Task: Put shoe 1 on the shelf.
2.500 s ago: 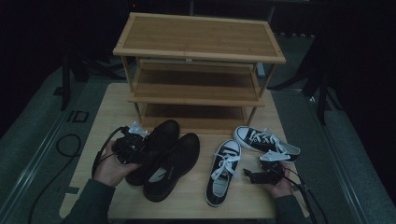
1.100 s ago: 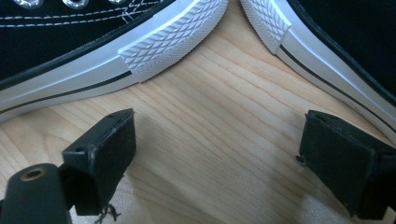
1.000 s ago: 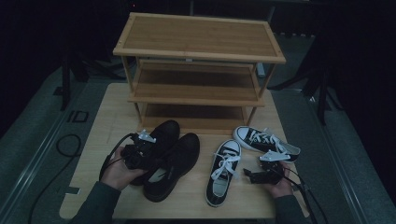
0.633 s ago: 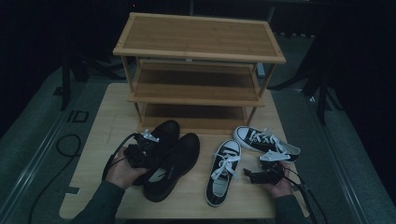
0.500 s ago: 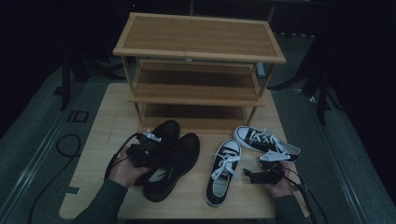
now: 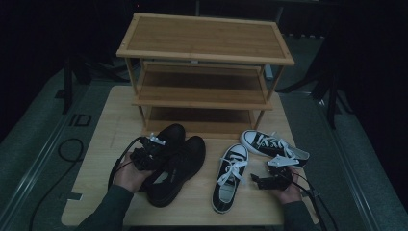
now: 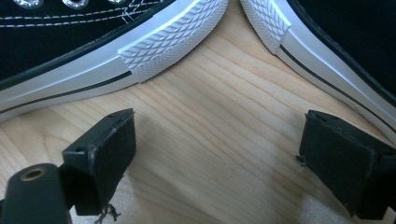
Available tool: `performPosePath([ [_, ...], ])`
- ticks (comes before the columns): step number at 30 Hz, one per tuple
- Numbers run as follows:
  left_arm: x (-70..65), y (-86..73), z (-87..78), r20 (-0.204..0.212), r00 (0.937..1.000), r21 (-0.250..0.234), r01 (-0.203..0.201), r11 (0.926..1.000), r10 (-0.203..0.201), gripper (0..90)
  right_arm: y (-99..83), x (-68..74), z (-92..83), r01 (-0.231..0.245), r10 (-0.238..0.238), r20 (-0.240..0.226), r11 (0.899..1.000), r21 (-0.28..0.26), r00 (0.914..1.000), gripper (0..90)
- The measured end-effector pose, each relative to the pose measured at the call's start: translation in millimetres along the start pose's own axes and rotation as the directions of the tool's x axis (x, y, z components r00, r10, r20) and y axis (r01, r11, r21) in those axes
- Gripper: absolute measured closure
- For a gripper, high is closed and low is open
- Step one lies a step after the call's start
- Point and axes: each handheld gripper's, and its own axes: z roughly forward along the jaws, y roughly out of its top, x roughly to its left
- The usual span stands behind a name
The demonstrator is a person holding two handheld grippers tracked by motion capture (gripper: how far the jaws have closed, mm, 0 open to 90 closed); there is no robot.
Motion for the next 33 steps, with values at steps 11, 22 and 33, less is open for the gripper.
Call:
performPosePath([
  [11, 1.1, 1.4, -1.3, 0.001, 0.9999, 0.002, -0.016, 0.9999, 0.016, 84.4, 0.0, 0.0, 0.0, 0.0, 0.0, 0.0, 1.0, 0.0, 1.0, 10.8],
  [22, 0.1, 8.2, -5.1, 0.012, 0.9978, -0.003, -0.065, 0.9979, 0.065, 84.7, 0.0, 0.0, 0.0, -0.001, 0.001, 0.0, 1.0, 0.0, 1.0, 10.8],
  [33, 0.0, 14.3, -13.2, 0.03, 0.9942, -0.032, -0.103, 0.9942, 0.103, 84.7, 0.1, 0.1, 0.0, -0.002, 0.002, 0.0, 1.0, 0.0, 1.0, 10.8],
])
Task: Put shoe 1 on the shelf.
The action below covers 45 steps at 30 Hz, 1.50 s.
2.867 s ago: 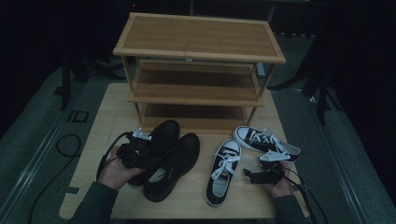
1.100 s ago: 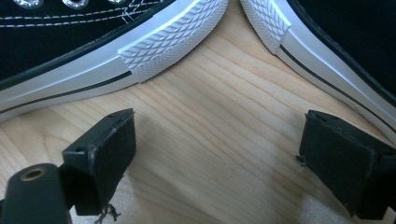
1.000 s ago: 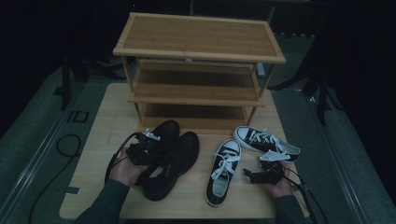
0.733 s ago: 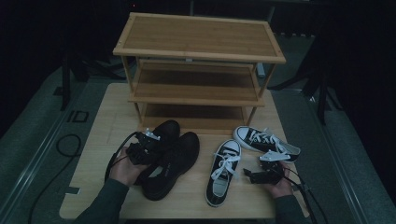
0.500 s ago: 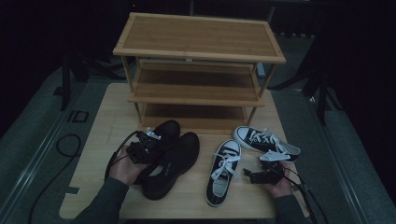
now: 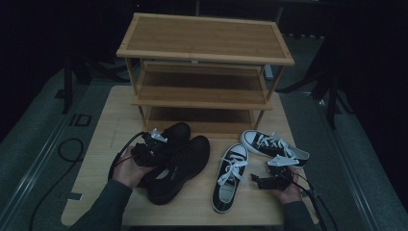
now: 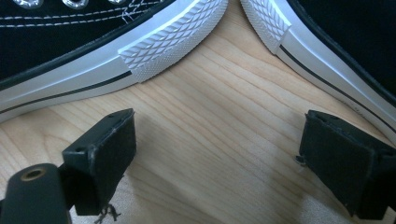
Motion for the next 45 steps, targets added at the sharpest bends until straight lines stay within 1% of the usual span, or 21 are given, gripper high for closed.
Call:
performPosePath([
  [6, 4.4, 3.3, -2.5, -0.006, 0.9999, -0.01, -0.009, 0.9999, 0.009, 84.6, 0.0, 0.0, 0.0, 0.0, 0.0, 0.0, 1.0, 0.0, 1.0, 10.8],
  [10, 7.8, 6.5, -1.0, -0.009, 1.0, -0.021, 0.003, 0.9998, -0.003, 84.7, 0.0, 0.0, 0.0, 0.0, 0.0, 0.0, 1.0, 0.0, 1.0, 10.8],
  [18, 11.7, 14.8, 1.0, -0.019, 0.9998, -0.032, 0.007, 0.9995, -0.008, 84.7, 0.0, -0.2, 0.1, 0.003, -0.003, 0.0, 1.0, -0.001, 1.0, 10.8],
  [27, 16.1, 25.6, 5.7, -0.019, 0.9992, -0.041, 0.035, 0.9985, -0.036, 84.6, 0.0, -0.1, 0.0, 0.002, -0.002, 0.0, 1.0, 0.0, 1.0, 10.8],
  [38, 19.8, 37.8, 6.6, -0.027, 0.9993, -0.043, 0.024, 0.9988, -0.025, 84.6, 0.0, 0.0, 0.0, 0.002, -0.002, 0.0, 1.0, 0.001, 1.0, 10.8],
  [41, 21.6, 39.6, 7.5, -0.029, 0.9992, -0.05, 0.028, 0.9984, -0.029, 84.6, 0.0, 0.0, 0.0, 0.002, -0.002, 0.0, 1.0, 0.0, 1.0, 10.8],
  [45, 23.4, 41.7, 8.5, -0.031, 0.999, -0.047, 0.031, 0.9984, -0.033, 84.6, -0.1, 0.1, -0.1, 0.001, -0.001, 0.0, 1.0, 0.0, 1.0, 10.8],
])
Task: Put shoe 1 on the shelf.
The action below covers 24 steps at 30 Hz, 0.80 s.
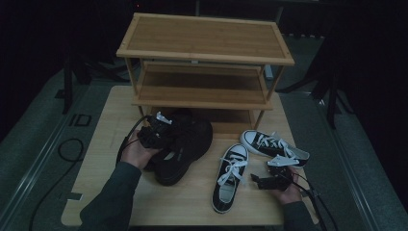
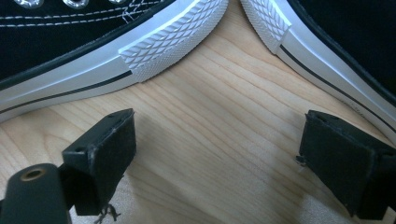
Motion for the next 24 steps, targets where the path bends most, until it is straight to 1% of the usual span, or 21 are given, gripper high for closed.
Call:
performPosePath([
  [6, 3.1, 5.0, 3.8, -0.009, 0.9999, 0.003, 0.007, 1.0, -0.007, 84.7, 0.0, 0.0, 0.0, 0.0, 0.0, 0.0, 1.0, 0.0, 1.0, 10.8],
  [8, 3.9, 8.6, 6.5, -0.02, 0.9998, 0.002, -0.002, 1.0, 0.003, 84.6, 0.0, 0.0, 0.0, 0.0, 0.0, 0.0, 1.0, 0.0, 1.0, 10.7],
  [13, 7.0, 12.8, 11.3, -0.019, 0.9997, 0.004, -0.012, 0.9999, 0.012, 84.6, 0.0, 0.0, 0.0, 0.0, 0.0, 0.0, 1.0, 0.0, 1.0, 10.7],
  [17, 9.6, 17.0, 17.1, -0.02, 0.9996, -0.004, -0.021, 0.9998, 0.021, 84.6, 0.0, 0.0, 0.0, 0.0, 0.0, 0.0, 1.0, 0.0, 1.0, 10.7],
  [23, 12.5, 26.1, 26.1, -0.031, 0.9988, -0.014, -0.039, 0.9991, 0.039, 84.6, 0.0, 0.0, 0.0, 0.0, 0.0, 0.0, 1.0, 0.0, 1.0, 10.8],
  [24, 12.8, 27.6, 27.8, -0.03, 0.9989, -0.017, -0.036, 0.9992, 0.035, 84.6, 0.0, 0.0, 0.0, 0.0, 0.0, 0.0, 1.0, 0.0, 1.0, 10.8],
])
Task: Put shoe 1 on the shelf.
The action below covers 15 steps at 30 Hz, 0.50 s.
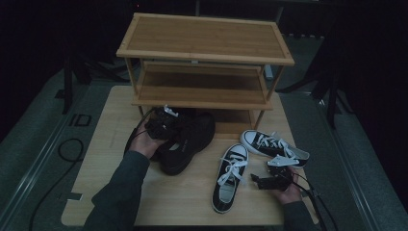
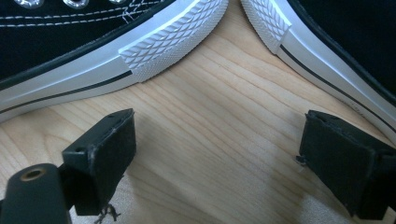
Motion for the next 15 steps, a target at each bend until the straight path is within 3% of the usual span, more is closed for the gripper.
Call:
performPosePath([
  [12, 3.4, 15.7, 17.4, -0.066, 0.9978, 0.014, 0.008, 0.9999, -0.007, 84.6, 0.0, 0.0, 0.0, 0.0, 0.0, 0.0, 1.0, 0.0, 1.0, 10.8],
  [15, 5.1, 18.7, 23.7, -0.091, 0.9954, 0.017, 0.03, 0.9994, -0.028, 84.5, 0.0, 0.1, 0.0, -0.002, 0.002, -0.001, 1.0, 0.001, 1.0, 10.7],
])
